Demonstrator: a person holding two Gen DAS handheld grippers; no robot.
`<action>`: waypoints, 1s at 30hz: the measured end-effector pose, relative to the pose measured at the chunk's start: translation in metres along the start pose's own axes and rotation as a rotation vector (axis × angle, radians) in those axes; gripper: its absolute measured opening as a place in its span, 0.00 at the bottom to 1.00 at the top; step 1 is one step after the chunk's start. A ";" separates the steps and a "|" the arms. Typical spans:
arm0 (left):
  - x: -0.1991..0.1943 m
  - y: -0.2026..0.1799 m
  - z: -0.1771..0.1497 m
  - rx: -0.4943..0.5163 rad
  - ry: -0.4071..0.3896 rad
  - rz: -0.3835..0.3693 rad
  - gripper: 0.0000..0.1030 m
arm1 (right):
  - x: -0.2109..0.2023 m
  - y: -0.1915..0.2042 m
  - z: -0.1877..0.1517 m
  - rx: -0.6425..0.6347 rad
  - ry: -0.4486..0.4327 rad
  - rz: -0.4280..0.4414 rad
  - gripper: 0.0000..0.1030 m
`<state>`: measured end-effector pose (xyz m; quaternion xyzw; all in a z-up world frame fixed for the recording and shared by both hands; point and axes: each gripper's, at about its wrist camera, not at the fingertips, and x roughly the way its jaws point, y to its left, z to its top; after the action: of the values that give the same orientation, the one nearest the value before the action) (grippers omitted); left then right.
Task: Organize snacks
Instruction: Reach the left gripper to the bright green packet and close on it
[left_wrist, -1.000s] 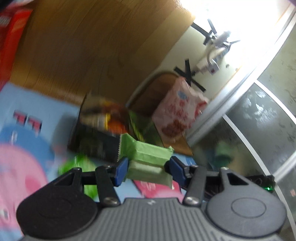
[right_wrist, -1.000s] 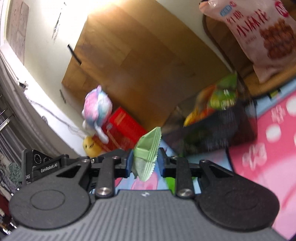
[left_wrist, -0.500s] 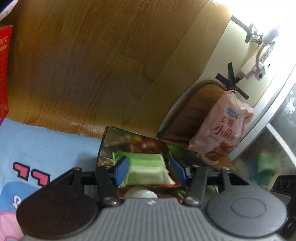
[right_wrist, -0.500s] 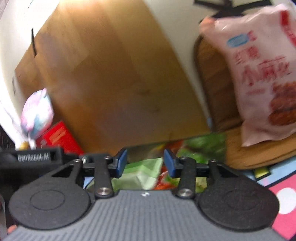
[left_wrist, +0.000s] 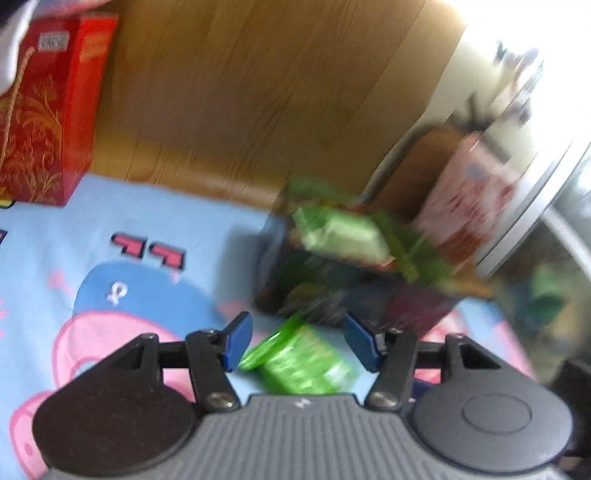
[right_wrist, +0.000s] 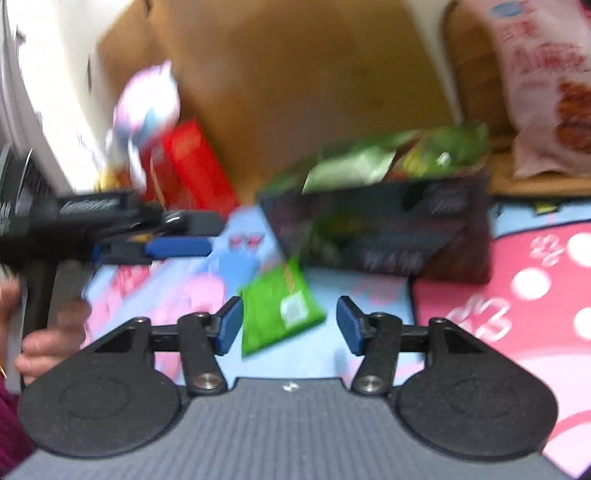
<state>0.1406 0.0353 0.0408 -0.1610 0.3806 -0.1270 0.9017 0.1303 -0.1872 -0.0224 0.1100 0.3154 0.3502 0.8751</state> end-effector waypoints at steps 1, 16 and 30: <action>0.010 0.001 0.000 0.006 0.022 0.024 0.54 | 0.006 0.006 -0.002 -0.020 0.025 -0.005 0.71; 0.004 -0.019 -0.057 0.097 0.134 -0.011 0.43 | -0.003 0.042 -0.031 -0.292 0.085 -0.115 0.38; -0.097 -0.056 -0.180 0.187 0.146 -0.116 0.42 | -0.106 0.082 -0.130 -0.324 0.044 -0.079 0.38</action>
<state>-0.0626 -0.0167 0.0068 -0.0886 0.4216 -0.2253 0.8739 -0.0549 -0.2030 -0.0394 -0.0527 0.2782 0.3642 0.8872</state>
